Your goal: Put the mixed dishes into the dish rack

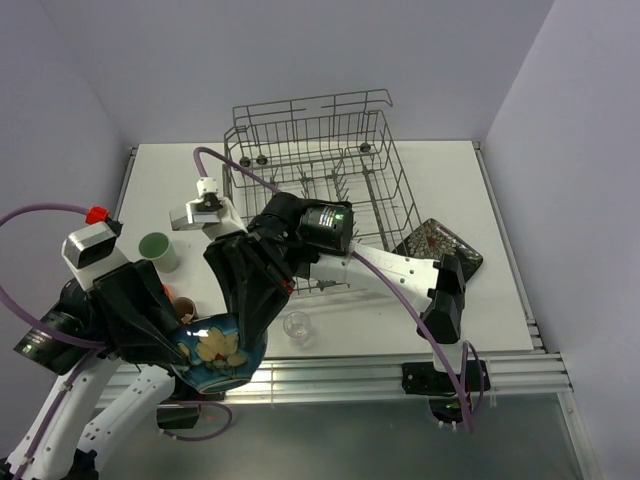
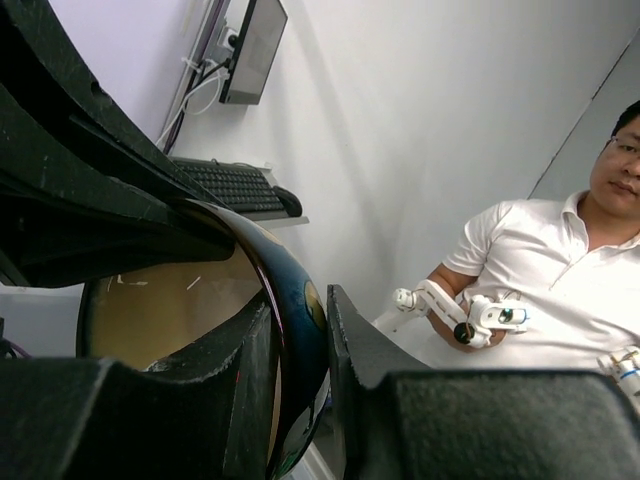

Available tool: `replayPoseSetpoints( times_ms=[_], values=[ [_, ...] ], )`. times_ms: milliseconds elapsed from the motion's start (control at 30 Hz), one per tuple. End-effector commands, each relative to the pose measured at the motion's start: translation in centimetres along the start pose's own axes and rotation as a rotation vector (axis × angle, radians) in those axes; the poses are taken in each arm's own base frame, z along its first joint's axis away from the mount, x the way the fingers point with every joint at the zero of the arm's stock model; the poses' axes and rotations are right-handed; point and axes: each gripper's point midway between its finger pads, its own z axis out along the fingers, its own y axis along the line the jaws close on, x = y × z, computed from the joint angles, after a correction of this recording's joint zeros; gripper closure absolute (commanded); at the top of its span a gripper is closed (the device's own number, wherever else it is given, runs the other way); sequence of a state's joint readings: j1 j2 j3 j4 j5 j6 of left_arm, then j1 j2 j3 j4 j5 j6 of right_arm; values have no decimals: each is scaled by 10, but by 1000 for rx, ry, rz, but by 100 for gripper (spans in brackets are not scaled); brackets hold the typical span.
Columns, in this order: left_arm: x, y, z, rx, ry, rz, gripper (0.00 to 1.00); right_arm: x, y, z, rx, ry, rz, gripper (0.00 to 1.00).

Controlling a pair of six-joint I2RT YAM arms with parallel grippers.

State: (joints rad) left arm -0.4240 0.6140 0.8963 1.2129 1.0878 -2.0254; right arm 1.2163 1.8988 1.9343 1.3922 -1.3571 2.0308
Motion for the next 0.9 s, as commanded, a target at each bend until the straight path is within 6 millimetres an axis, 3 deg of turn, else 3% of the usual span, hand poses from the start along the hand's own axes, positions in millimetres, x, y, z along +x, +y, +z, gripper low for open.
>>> replayPoseSetpoints(
  times_ms=[0,133,333,500,867],
  values=[
    [-5,-1,2,-75,21,-453,100,10,27,-16,-85,-27,24,100],
    [-4,13,0,-132,34,-540,100,11,12,-18,-72,-24,43,100],
    [18,48,-16,-210,26,-707,100,11,-14,-21,-50,-16,66,100],
    [27,58,-22,-241,19,-776,100,9,-20,-21,-48,-13,54,100],
    [19,61,-18,-231,50,-816,100,14,-34,-19,-42,-4,92,97]
  ],
)
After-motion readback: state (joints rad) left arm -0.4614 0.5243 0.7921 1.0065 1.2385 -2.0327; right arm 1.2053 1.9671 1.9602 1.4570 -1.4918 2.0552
